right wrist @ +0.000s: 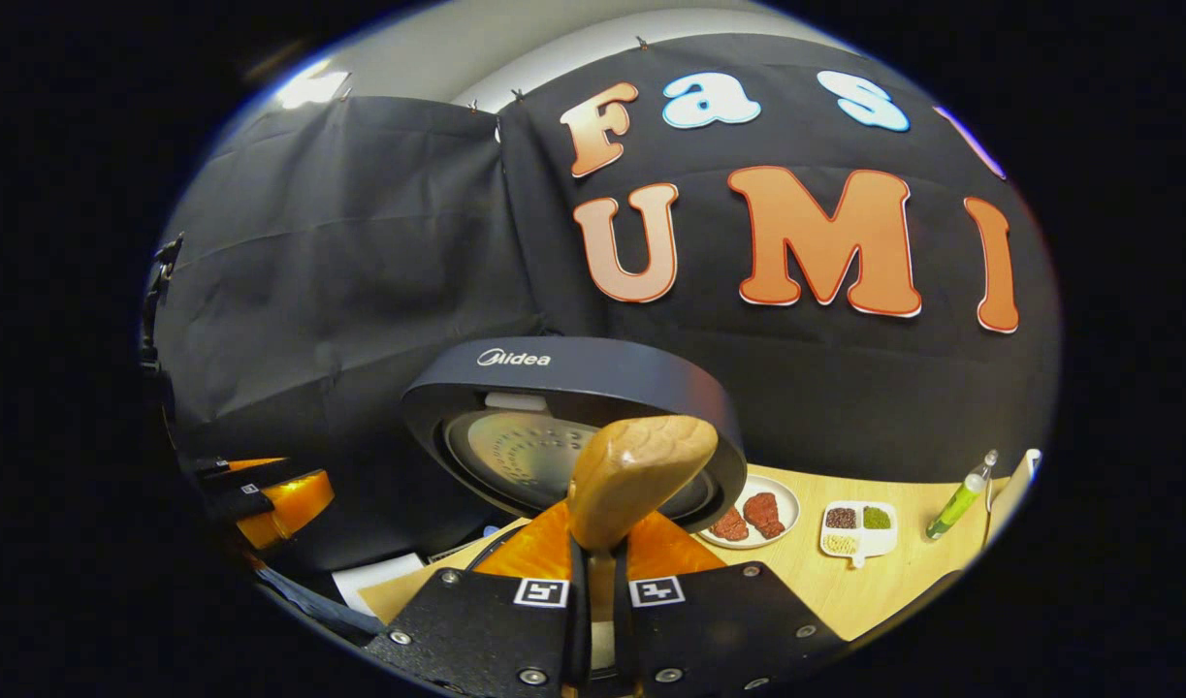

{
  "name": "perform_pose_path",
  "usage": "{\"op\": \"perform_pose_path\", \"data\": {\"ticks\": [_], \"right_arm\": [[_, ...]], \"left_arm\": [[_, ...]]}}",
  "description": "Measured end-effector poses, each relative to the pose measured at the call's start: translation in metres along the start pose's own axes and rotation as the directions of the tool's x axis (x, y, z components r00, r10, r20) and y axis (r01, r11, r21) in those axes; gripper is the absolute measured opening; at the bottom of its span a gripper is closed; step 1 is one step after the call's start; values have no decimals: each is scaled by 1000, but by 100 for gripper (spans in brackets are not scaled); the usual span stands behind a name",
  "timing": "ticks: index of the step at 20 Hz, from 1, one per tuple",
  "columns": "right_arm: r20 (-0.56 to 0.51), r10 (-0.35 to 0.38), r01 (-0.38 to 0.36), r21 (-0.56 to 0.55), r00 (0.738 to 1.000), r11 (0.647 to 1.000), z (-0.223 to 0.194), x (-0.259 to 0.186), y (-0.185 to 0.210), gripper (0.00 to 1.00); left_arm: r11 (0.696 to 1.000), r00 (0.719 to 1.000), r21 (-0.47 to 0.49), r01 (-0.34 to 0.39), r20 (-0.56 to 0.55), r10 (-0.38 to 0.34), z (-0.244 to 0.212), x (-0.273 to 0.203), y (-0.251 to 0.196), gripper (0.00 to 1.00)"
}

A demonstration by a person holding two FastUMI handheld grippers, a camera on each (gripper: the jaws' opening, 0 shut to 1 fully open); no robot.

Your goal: Close the left gripper, press the button to open the rice cooker; take a wooden spoon from the chopstick holder with the right hand, scoop a spoonful of rice and pour it into the rice cooker, then put the wooden spoon back into the chopstick holder.

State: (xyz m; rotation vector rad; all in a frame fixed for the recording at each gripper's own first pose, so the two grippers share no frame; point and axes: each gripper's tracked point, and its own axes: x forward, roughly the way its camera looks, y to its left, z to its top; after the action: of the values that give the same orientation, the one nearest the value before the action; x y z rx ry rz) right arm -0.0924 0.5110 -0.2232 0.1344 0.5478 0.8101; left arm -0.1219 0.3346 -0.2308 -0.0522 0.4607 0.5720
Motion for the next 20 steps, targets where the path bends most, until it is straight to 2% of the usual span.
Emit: {"op": "perform_pose_path", "data": {"ticks": [3, 13, 16, 17, 20], "right_arm": [[17, 9, -7, -69, 1000, 998, 3, -2, 6, 9], [57, 52, -40, -193, 997, 980, 6, -10, 27, 9], [52, 59, -50, -174, 997, 983, 6, -14, 25, 9], [53, 58, -49, -164, 997, 985, 9, -16, 22, 8], [34, 76, -75, -31, 997, 997, 9, -22, 12, 8]], "left_arm": [[1000, 1000, 1, 3, -2, -3, -1, -1, -2, 82], [1000, 1000, 1, 5, -4, -5, -4, -6, -1, 82], [1000, 1000, 7, 4, 2, -4, -2, -8, 0, 82], [1000, 1000, 9, 3, 7, -3, 0, -9, 0, 76], [1000, 1000, 12, -5, 6, 5, -2, -11, 2, 76]]}}
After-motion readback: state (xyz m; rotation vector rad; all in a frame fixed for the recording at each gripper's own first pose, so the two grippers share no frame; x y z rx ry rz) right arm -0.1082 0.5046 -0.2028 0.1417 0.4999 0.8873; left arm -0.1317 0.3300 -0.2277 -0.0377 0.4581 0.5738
